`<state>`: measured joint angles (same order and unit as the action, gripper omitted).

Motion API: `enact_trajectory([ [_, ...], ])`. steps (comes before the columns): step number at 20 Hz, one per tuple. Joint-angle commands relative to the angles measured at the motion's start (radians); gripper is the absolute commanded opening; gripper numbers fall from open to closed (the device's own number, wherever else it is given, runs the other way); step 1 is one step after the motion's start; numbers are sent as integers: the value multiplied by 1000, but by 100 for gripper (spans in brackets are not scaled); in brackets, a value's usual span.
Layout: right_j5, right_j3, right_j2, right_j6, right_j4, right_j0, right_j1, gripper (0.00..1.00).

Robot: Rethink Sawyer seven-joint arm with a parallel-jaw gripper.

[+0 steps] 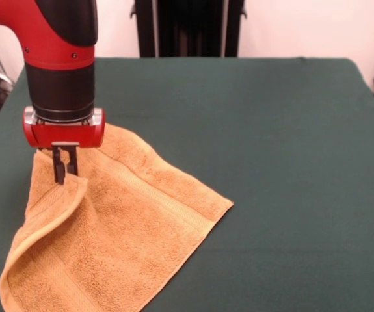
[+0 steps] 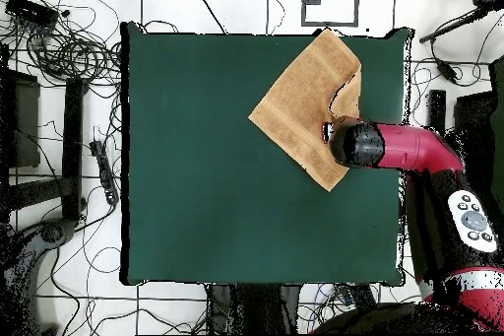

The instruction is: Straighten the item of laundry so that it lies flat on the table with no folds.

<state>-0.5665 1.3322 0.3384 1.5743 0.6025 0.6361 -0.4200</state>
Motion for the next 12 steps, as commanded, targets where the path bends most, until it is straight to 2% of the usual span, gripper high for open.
enact_trajectory([
  [1,37,73,34,20,5,-32,75,0],
  [8,35,74,31,21,6,-30,74,0],
  [12,-9,64,33,9,-6,-35,73,0],
])
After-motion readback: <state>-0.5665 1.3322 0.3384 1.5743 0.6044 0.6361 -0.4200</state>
